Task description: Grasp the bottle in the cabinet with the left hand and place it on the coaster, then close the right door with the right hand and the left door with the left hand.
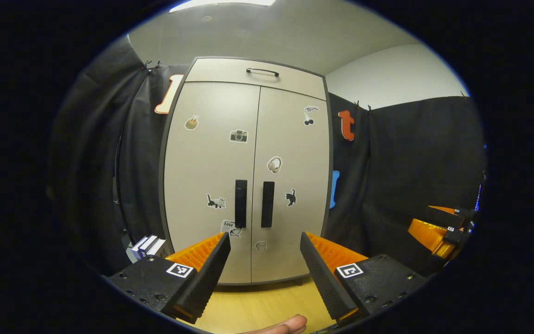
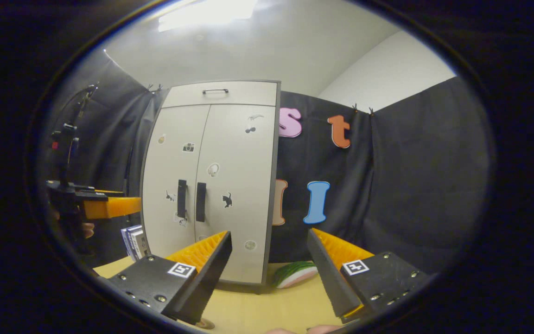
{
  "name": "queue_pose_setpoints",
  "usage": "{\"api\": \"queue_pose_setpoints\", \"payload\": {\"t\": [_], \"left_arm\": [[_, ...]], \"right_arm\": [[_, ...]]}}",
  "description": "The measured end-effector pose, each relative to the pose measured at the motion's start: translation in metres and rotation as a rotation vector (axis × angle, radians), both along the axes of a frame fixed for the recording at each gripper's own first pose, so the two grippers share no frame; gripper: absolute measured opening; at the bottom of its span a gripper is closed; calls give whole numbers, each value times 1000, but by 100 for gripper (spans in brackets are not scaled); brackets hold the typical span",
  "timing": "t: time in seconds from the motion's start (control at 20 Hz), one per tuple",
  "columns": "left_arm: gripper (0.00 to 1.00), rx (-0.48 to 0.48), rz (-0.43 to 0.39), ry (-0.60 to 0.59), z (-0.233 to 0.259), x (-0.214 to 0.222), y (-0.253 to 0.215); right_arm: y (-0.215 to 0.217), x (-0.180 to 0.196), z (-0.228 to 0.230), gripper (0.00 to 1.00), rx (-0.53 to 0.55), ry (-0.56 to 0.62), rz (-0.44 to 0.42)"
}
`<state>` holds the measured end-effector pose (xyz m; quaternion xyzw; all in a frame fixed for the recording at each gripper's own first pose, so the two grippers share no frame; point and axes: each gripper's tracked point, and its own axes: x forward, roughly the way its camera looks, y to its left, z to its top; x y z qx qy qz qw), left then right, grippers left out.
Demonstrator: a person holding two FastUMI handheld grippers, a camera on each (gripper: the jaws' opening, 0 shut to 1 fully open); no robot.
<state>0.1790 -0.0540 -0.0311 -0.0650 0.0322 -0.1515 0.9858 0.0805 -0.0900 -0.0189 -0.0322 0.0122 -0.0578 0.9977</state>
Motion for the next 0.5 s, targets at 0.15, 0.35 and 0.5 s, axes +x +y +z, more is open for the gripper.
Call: {"api": "queue_pose_setpoints", "payload": {"t": [0.15, 0.35, 0.5], "left_arm": [[96, -15, 4, 22, -3, -2, 5], [96, 7, 26, 2, -1, -1, 14], [96, 5, 19, 0, 0, 0, 14]], "right_arm": [[0, -1, 3, 99, 26, -6, -10], [2, -2, -1, 97, -5, -3, -9], [2, 0, -7, 100, -14, 17, -27]]}}
